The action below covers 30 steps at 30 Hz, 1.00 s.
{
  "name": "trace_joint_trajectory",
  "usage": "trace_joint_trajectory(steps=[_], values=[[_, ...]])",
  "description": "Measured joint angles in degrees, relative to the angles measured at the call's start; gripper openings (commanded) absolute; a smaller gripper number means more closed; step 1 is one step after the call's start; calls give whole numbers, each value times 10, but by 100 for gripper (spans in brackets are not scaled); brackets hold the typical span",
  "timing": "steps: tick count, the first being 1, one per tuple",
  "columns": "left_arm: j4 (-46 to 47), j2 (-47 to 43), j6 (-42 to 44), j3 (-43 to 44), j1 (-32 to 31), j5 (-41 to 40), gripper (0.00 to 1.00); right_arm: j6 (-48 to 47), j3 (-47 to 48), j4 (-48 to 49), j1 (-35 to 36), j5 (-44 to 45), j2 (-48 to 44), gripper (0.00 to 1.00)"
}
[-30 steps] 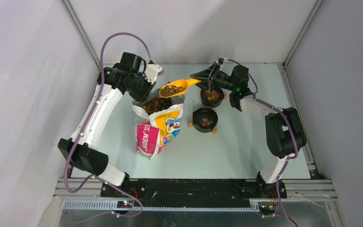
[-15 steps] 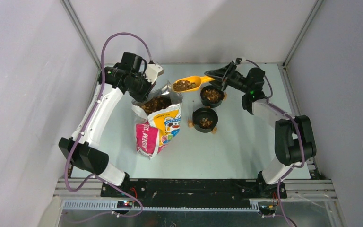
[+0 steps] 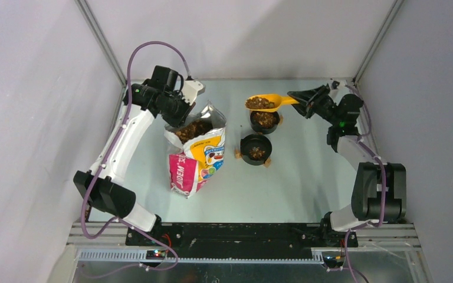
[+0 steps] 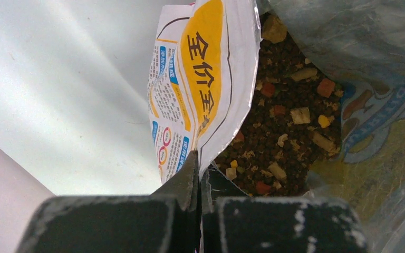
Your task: Serve the pet food
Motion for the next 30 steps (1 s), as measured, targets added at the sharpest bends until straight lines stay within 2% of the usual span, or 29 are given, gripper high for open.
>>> trace_joint_trajectory(steps=[10,20,30], values=[[19,-26,0,-30,0,16,0,-108,-67,-78,-58,1,-69,0],[35,-52,-5,-51,0,27,0,-223,-115,-165,-65,16,-80,0],[51,-89,-6,-84,0,38,0,-327,-115,-245,-65,82,-81,0]])
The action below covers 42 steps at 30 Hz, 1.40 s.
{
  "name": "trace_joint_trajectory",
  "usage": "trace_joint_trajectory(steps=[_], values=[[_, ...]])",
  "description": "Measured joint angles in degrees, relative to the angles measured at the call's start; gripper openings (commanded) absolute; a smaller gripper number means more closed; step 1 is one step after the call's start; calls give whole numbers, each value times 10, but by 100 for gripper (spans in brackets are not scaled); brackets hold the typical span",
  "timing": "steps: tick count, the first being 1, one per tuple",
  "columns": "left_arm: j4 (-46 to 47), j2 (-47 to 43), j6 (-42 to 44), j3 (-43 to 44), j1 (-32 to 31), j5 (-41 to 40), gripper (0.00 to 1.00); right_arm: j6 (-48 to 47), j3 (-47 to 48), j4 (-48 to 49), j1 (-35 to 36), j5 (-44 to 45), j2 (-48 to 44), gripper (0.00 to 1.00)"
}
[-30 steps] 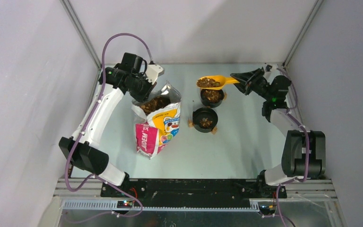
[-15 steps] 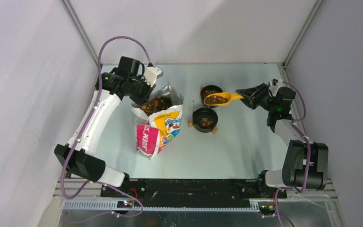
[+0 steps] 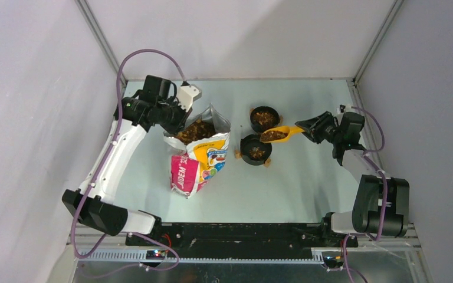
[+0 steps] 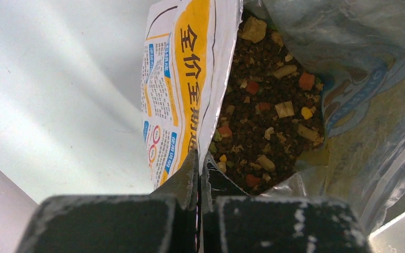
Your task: Serve the pet food
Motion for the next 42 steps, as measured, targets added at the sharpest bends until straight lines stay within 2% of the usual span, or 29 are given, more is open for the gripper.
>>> trace_joint_trajectory(steps=[16,25,42], values=[[3,-9,-5,-8,0,6,0,-149,40,-118,34,85,0,0],[2,-19,-5,-9,0,6,0,-244,78,-155,93,129,-12,0],[-1,-23,-10,-9,0,15,0,-334,111,-200,151,179,-21,0]])
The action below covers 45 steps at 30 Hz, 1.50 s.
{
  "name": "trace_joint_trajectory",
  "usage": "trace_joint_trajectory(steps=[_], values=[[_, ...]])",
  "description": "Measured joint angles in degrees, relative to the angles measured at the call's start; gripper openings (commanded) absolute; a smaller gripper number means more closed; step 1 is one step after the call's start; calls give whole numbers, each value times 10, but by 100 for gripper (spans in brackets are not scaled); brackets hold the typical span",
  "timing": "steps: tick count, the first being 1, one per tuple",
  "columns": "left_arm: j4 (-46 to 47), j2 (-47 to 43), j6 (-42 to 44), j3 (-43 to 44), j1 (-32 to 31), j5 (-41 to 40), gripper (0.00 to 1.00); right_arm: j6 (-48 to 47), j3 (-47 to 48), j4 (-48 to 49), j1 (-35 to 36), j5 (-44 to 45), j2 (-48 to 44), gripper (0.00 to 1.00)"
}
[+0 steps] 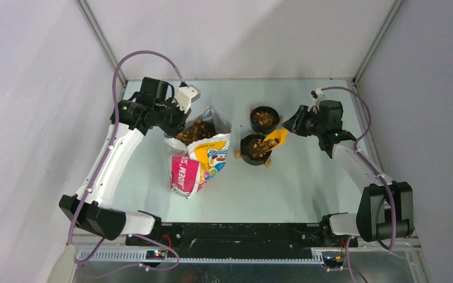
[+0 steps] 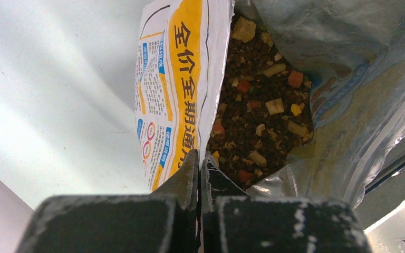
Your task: Serve the pet food
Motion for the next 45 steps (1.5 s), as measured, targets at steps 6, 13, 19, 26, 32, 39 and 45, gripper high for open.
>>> trace_joint_trajectory(steps=[6,13,19,26,32,39,45], values=[[0,0,0,0,0,2,0,-7,11,-11,6,8,2,0],[0,-4,0,-8,0,8,0,-15,25,-13,27,17,22,0],[0,-5,0,-10,0,15,0,-42,38,-22,48,33,30,0],[1,-7,0,-15,0,21,0,-97,66,-45,60,50,30,0],[0,-7,0,-15,0,30,0,-141,71,-47,85,65,28,0],[-2,-7,0,-28,0,35,0,-205,112,-61,129,119,37,0],[-2,-7,0,-28,0,35,0,-240,122,-76,143,131,36,0]])
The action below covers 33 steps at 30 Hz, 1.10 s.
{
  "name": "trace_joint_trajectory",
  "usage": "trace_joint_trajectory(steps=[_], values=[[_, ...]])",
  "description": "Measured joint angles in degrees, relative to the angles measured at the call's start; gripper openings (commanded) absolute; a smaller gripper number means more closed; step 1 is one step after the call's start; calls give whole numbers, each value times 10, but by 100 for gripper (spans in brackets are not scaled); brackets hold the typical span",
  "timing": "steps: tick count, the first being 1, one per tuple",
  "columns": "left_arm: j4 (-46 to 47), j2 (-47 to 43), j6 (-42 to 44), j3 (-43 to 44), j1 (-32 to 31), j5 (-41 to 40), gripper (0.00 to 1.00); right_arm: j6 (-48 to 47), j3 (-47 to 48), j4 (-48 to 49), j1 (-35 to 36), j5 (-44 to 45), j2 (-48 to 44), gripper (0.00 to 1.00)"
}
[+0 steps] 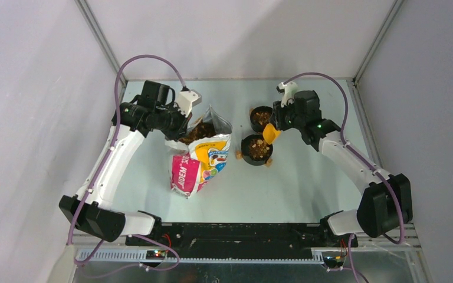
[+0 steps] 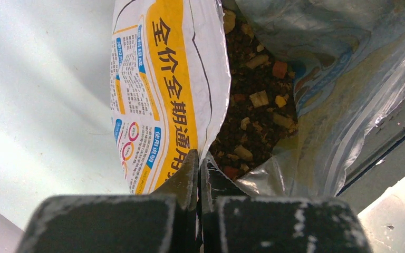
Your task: Serve the pet food
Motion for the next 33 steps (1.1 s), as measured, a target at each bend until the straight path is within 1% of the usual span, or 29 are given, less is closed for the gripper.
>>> trace_joint_trajectory(steps=[5,12,26,33], values=[[0,0,0,0,0,0,0,-27,0,-13,-3,-1,-12,0],[0,0,0,0,0,1,0,-44,0,-17,-35,-11,-34,0],[-1,0,0,0,0,1,0,-45,0,-30,-61,-31,-42,0],[-2,0,0,0,0,1,0,-46,0,-35,-61,-50,-56,0]])
